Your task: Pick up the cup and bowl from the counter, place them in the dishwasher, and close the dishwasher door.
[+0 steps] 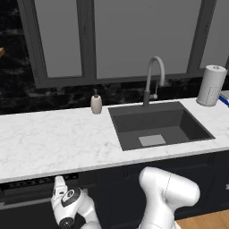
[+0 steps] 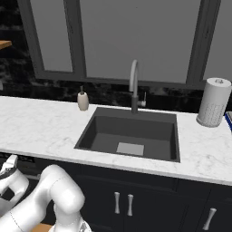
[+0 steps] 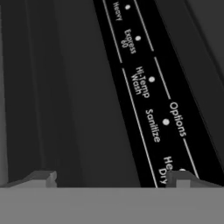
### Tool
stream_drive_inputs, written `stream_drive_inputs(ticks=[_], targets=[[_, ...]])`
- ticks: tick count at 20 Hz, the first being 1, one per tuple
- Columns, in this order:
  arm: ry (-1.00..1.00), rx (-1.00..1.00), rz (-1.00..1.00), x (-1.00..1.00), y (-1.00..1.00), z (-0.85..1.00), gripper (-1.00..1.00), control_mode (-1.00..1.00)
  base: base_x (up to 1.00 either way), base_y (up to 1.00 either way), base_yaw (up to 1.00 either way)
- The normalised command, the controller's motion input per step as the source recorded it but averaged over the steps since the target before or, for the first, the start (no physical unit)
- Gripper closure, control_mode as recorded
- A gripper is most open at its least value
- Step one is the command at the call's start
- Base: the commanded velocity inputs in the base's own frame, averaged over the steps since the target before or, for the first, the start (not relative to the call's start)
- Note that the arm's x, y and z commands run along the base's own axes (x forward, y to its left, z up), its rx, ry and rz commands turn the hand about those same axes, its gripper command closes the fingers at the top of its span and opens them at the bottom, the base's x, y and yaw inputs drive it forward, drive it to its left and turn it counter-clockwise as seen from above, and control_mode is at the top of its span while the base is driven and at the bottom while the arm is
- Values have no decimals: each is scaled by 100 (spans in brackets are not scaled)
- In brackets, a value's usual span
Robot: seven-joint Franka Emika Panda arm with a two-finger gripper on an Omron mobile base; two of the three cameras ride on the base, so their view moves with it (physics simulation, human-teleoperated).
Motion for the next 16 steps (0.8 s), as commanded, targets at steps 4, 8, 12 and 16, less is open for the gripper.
stream_drive_inputs(ticks=[4,8,12,16], targets=[[0,8,0,100,-44,-6,-100,-100,0,0,0],[-1,11,0,100,-44,-13,-100,-100,0,0,0],[-24,13,4,92,-42,-30,-100,-100,0,0,0],[-51,9,8,98,-54,-48,-100,-100,0,0,0]])
